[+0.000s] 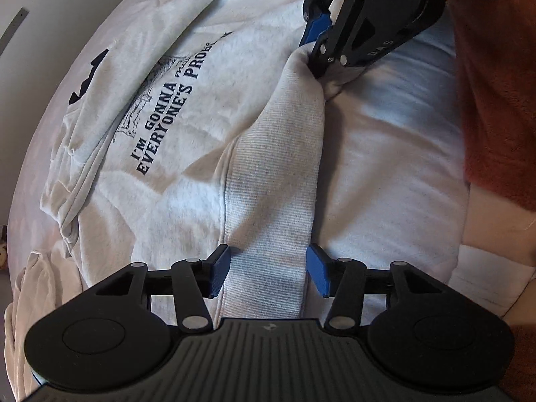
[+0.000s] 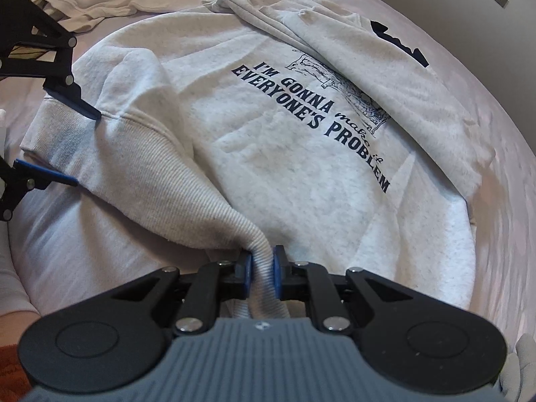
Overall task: Fold clothes
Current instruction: 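Grasp the sweatshirt hem with the right gripper while the left gripper grasps the hem, then lift the hem with both grippers and fold it toward the collar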
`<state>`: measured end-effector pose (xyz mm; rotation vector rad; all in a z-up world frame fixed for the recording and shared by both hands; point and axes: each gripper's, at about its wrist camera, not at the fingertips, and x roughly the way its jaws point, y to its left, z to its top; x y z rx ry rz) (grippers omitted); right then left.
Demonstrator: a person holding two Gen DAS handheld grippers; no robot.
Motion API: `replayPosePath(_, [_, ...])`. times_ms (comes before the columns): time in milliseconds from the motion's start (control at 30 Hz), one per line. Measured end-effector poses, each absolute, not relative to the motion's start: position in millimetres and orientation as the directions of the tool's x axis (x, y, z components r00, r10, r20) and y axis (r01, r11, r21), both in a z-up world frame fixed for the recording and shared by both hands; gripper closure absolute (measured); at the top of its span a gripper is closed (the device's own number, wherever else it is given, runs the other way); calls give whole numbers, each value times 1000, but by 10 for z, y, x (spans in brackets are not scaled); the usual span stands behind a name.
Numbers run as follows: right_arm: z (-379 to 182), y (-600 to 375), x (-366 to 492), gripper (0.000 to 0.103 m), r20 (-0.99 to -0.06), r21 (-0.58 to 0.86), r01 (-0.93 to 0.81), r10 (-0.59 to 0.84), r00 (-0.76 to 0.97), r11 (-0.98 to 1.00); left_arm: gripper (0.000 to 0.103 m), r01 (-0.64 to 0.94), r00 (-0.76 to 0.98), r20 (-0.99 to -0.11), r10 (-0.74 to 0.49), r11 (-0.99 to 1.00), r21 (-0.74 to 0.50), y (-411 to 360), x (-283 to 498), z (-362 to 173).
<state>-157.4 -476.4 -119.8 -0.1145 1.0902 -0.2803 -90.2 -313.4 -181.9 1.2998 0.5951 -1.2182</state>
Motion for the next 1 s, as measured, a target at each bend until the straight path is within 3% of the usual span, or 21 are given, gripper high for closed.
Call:
replayPosePath(33, [-1195, -4754, -1576, 87, -859, -231, 163, -280, 428, 959, 64, 907, 326, -887, -326, -156, 391, -3131, -867, -1821])
replayPosePath(100, [-1190, -4733, -1578, 81, -863, -235, 153, -278, 422, 960, 83, 916, 332, -891, -310, -119, 383, -3122, -782, -1824])
replayPosePath(133, [-1187, -4723, -1580, 78, -864, -237, 148, -278, 419, 960, 86, 922, 332, -894, -301, -97, 375, -3122, -735, -1820])
replayPosePath(167, [-1184, -4712, -1581, 70, -866, -239, 144, -277, 416, 960, 91, 927, 332, -897, -292, -74, 367, -3123, -687, -1815])
replayPosePath(200, [-1183, -4712, -1577, 55, -875, -232, 133, -267, 404, 964, 95, 931, 333, -899, -285, -53, 362, -3121, -646, -1813])
replayPosePath(267, [-1166, -4715, -1586, 42, -893, -213, 107, -238, 382, 971, 99, 934, 338, -901, -273, -20, 357, -3125, -584, -1807])
replayPosePath(367, [-1193, -4752, -1604, 32, -927, -210, 65, -219, 305, 976, 100, 938, 338, -904, -261, 11, 347, -3128, -532, -1801])
replayPosePath(467, [-1282, -4796, -1669, 31, -946, -238, 14, -235, 223, 971, 101, 936, 341, -904, -257, 7, 351, -3134, -537, -1807])
replayPosePath(533, [-1271, -4863, -1692, 34, -947, -221, 53, -227, 227, 974, 101, 936, 344, -904, -254, 9, 353, -3135, -539, -1805])
replayPosePath(600, [-1265, -4860, -1701, 53, -944, -221, 57, -228, 240, 974, 101, 933, 351, -902, -252, 15, 359, -3131, -534, -1800])
replayPosePath(733, [-1258, -4730, -1732, 82, -923, -270, 15, -263, 281, 963, 103, 931, 359, -897, -258, 31, 364, -3110, -515, -1779])
replayPosePath(867, [-1187, -4680, -1808, 94, -859, -369, 63, -366, 357, 927, 103, 929, 368, -884, -287, 62, 366, -3087, -498, -1703])
replayPosePath(1000, [-1058, -4700, -1892, 94, -788, -411, 149, -433, 437, 899, 103, 913, 408, -850, -333, 139, 384, -3047, -439, -1575])
